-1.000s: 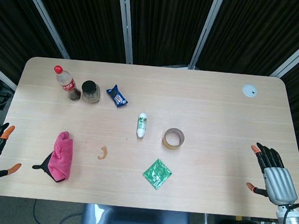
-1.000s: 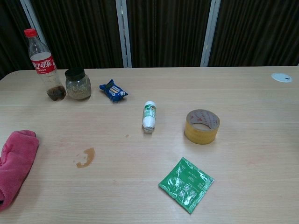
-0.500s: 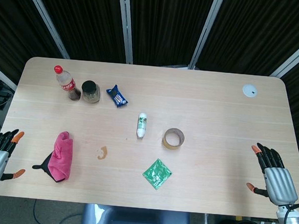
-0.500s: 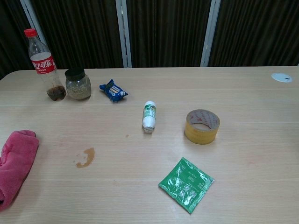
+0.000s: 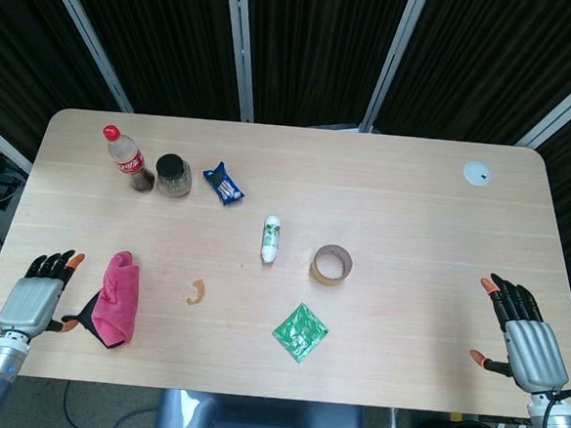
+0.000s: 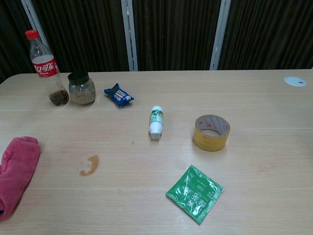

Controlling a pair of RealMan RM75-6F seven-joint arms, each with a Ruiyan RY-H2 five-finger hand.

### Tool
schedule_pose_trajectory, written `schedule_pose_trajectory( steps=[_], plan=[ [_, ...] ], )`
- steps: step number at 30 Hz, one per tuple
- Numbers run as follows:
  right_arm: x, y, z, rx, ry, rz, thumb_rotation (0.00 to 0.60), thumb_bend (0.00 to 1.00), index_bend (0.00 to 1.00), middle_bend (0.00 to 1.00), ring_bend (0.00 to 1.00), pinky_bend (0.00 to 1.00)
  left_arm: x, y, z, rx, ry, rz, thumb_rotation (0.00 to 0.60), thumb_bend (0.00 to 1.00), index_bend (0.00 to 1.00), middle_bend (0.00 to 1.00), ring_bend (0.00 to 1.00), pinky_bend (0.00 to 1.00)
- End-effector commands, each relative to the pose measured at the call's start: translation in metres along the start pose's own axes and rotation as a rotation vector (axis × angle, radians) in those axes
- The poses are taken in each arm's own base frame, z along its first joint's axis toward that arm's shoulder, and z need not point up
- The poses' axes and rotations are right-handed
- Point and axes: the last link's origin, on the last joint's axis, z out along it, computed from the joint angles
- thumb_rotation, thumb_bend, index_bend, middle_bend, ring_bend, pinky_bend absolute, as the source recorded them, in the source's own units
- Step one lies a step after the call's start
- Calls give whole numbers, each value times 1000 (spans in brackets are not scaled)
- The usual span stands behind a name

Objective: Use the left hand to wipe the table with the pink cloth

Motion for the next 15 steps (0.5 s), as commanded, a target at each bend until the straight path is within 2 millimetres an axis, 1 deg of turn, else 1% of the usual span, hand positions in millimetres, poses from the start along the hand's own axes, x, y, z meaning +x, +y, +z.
schedule_pose_trajectory(
  steps=[1, 6, 15],
  plan=[
    [0, 0, 1, -1, -2, 3, 600, 17, 0, 0, 0, 0, -6, 17, 16, -11, -26, -13, 600, 0, 0, 0, 0, 0],
    [-1, 1, 2, -4, -8, 11, 600, 16, 0, 0, 0, 0, -13, 36, 31, -21, -49, -1, 600, 0, 0, 0, 0, 0],
    [-2, 1, 6, -2, -18, 19, 600, 15, 0, 0, 0, 0, -19, 51, 54, -4, -105, 13, 600, 0, 0, 0, 0, 0]
  ],
)
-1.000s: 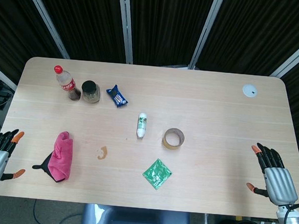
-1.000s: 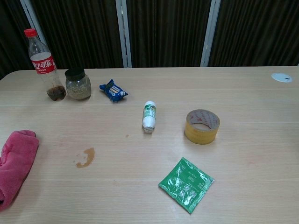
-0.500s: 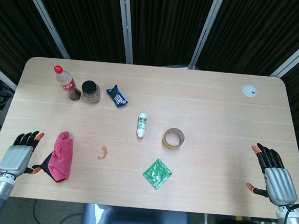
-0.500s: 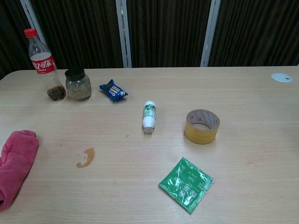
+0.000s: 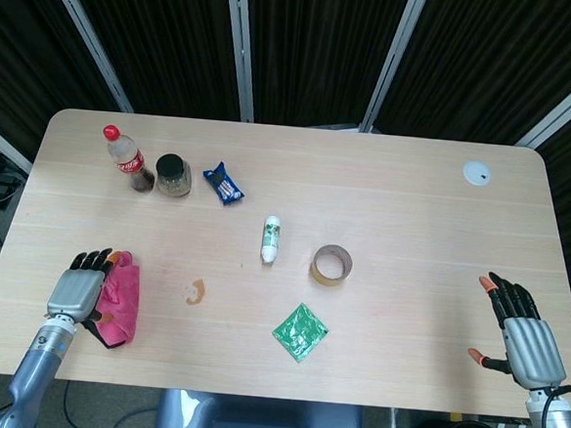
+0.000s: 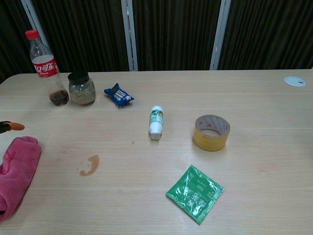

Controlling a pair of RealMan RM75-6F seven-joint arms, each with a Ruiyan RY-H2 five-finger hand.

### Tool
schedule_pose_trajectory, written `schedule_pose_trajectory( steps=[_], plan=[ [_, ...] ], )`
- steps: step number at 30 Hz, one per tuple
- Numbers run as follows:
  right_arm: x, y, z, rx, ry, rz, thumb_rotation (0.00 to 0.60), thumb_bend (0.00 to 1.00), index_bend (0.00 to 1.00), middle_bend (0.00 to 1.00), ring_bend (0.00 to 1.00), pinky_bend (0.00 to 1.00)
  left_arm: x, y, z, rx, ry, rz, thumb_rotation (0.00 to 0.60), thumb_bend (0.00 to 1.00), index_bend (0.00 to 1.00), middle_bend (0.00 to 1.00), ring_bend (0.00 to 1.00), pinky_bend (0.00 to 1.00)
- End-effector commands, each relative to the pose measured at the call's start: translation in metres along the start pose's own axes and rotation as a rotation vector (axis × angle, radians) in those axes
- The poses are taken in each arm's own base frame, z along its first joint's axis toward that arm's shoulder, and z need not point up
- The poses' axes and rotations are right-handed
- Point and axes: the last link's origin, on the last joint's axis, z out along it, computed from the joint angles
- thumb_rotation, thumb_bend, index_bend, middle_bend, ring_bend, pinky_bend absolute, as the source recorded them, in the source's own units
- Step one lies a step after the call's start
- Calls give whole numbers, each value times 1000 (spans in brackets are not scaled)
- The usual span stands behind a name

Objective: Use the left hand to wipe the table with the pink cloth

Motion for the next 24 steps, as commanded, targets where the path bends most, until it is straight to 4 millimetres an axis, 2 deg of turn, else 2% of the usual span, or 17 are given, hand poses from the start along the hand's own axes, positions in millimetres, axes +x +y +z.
schedule_pose_trajectory(
  steps=[1, 4, 6, 7, 8, 12, 15, 21, 24],
  plan=[
    [-1, 0, 1, 0, -3, 0, 600, 15, 0, 0, 0, 0, -1, 7, 10, 0, -21, 9, 600, 0, 0, 0, 0, 0],
    [-1, 1, 2, -4, -6, 3, 600, 15, 0, 0, 0, 0, -3, 9, 14, 9, -41, 20, 600, 0, 13, 0, 0, 0],
    [-2, 1, 4, -8, -8, 7, 600, 15, 0, 0, 0, 0, -5, 8, 16, 17, -55, 29, 600, 33, 132, 3, 0, 18],
    [-2, 2, 4, -9, -9, 8, 600, 15, 0, 0, 0, 0, -5, 9, 16, 19, -56, 25, 600, 78, 243, 32, 13, 61],
    [-2, 1, 5, -9, -10, 8, 600, 17, 0, 0, 0, 0, -4, 10, 17, 18, -51, 18, 600, 142, 351, 97, 56, 130],
    [-2, 2, 5, -9, -9, 7, 600, 16, 0, 0, 0, 0, -5, 12, 15, -8, -4, -5, 600, 348, 601, 385, 292, 364],
    [-2, 1, 5, -9, -7, 6, 600, 16, 0, 0, 0, 0, -8, 13, 12, -27, 18, -4, 600, 452, 717, 481, 385, 440],
    [-2, 1, 3, -13, -5, 7, 600, 16, 0, 0, 0, 0, -7, 17, 10, -46, 50, -21, 600, 593, 828, 573, 470, 513],
    [-1, 2, 4, -16, -3, 8, 600, 16, 0, 0, 0, 0, -2, 20, 11, -67, 82, -24, 600, 611, 847, 591, 486, 528]
  ],
)
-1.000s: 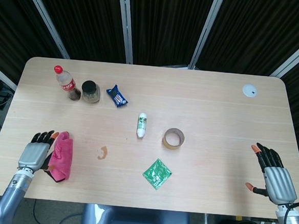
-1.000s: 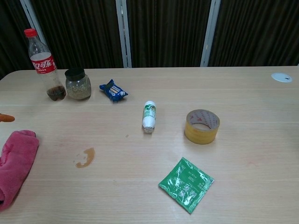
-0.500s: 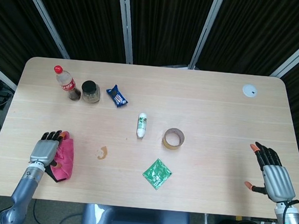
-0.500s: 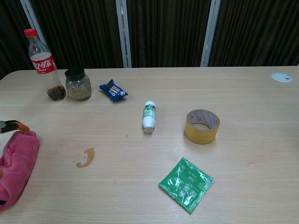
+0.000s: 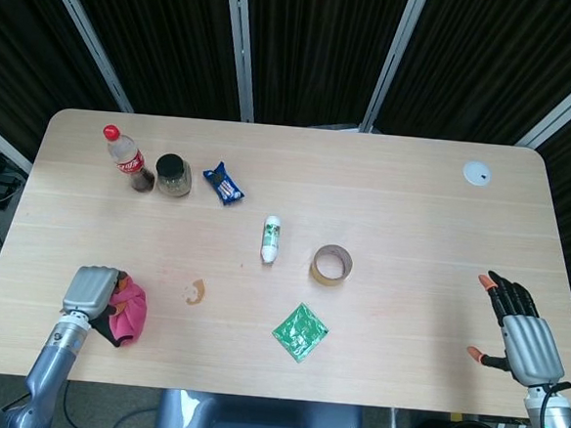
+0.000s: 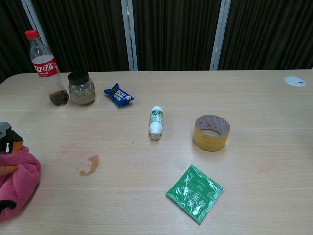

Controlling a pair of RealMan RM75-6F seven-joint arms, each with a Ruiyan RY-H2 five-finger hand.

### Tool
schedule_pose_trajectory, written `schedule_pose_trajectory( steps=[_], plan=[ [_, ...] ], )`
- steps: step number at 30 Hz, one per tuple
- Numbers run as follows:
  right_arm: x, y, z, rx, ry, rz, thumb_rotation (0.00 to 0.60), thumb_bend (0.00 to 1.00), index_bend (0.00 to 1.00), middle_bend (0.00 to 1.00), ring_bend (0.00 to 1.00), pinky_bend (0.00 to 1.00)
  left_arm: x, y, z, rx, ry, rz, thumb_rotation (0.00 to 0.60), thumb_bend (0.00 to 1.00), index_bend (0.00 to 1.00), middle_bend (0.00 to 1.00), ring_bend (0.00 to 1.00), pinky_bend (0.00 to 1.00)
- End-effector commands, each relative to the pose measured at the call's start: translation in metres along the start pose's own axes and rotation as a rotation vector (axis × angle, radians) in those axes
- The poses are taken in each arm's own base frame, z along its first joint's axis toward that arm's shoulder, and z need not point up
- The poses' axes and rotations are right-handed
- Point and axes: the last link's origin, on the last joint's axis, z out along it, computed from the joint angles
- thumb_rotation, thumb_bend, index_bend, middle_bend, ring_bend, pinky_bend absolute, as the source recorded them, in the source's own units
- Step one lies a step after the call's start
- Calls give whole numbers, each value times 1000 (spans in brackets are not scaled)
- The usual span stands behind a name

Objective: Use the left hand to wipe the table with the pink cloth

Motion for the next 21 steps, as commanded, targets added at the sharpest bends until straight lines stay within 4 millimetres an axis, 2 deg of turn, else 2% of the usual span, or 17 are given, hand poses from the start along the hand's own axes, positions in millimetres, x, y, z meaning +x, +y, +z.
schedule_pose_trajectory(
  steps=[1, 9, 14, 21],
  plan=[
    [0, 0, 0, -1, 0, 2, 600, 16, 0, 0, 0, 0, 6, 4, 1, -24, 38, -7, 600, 612, 851, 594, 489, 531],
    [0, 0, 1, 0, -1, 4, 600, 16, 0, 0, 0, 0, 26, 28, 8, -93, 121, -88, 600, 612, 857, 600, 493, 534],
    [0, 0, 1, 1, -1, 4, 600, 17, 0, 0, 0, 0, 39, 53, 14, -151, 168, -173, 600, 612, 855, 598, 493, 533],
    [0, 0, 1, 3, 1, 6, 600, 16, 0, 0, 0, 0, 38, 88, 25, -191, 148, -228, 600, 610, 851, 595, 493, 533]
  ],
)
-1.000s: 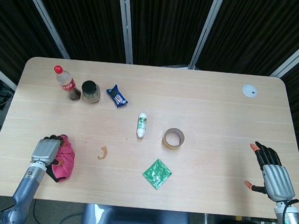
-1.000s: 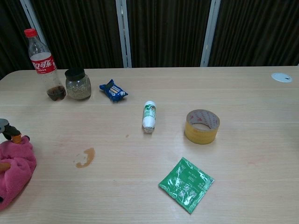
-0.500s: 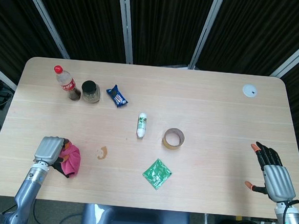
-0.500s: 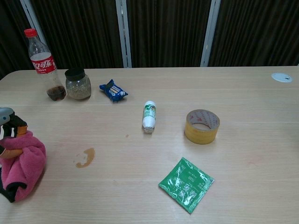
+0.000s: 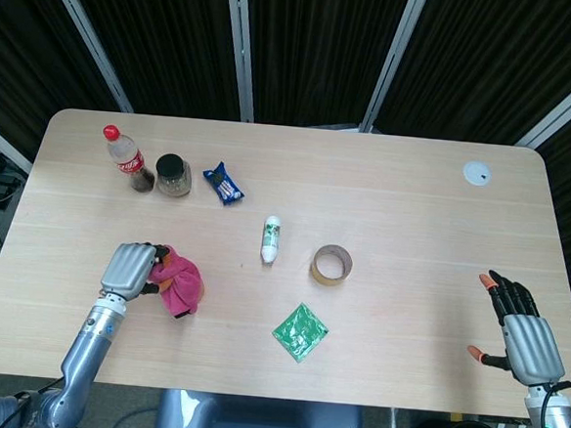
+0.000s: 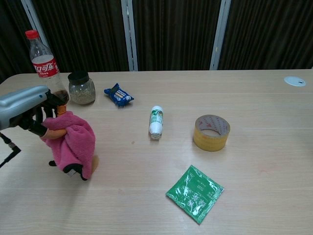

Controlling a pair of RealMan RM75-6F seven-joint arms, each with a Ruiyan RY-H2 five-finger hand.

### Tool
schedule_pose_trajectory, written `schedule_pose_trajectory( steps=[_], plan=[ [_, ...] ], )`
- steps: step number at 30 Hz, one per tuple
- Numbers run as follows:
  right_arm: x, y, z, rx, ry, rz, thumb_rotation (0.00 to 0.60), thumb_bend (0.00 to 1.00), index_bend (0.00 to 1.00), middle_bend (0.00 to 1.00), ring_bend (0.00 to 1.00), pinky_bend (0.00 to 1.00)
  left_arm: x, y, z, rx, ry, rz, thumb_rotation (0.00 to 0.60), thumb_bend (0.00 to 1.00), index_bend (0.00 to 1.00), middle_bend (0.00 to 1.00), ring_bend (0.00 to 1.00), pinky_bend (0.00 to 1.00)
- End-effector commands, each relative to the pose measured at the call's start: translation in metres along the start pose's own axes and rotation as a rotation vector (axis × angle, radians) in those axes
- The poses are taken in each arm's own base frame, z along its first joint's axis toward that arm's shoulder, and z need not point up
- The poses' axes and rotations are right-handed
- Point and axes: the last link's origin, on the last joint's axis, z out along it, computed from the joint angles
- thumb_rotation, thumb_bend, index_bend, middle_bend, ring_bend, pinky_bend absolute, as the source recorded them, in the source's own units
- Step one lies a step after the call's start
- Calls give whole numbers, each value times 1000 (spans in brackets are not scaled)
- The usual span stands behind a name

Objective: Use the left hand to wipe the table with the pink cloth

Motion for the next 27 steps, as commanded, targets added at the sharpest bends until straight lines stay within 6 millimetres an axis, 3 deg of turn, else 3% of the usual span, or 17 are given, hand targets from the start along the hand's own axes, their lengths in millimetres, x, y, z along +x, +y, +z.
schedule_pose_trajectory(
  steps=[1, 7, 13, 20, 27],
  plan=[
    [0, 0, 0, 1, 0, 1, 600, 16, 0, 0, 0, 0, -7, 14, 7, -9, -21, -31, 600, 609, 851, 595, 493, 533],
    [1, 1, 0, -1, -1, 9, 600, 17, 0, 0, 0, 0, -28, 34, 11, -44, -60, -3, 600, 608, 851, 595, 493, 533],
    [1, 1, 0, -1, -3, 16, 600, 16, 0, 0, 0, 0, -46, 41, 11, -66, -86, 50, 600, 607, 845, 590, 488, 532],
    [1, 2, 0, -1, -4, 24, 600, 18, 0, 0, 0, 0, -57, 26, 13, -48, -96, 158, 600, 607, 844, 591, 488, 532],
    [2, 1, 0, 1, -5, 21, 600, 17, 0, 0, 0, 0, -45, -12, 13, 15, -72, 218, 600, 606, 844, 590, 488, 532]
  ],
)
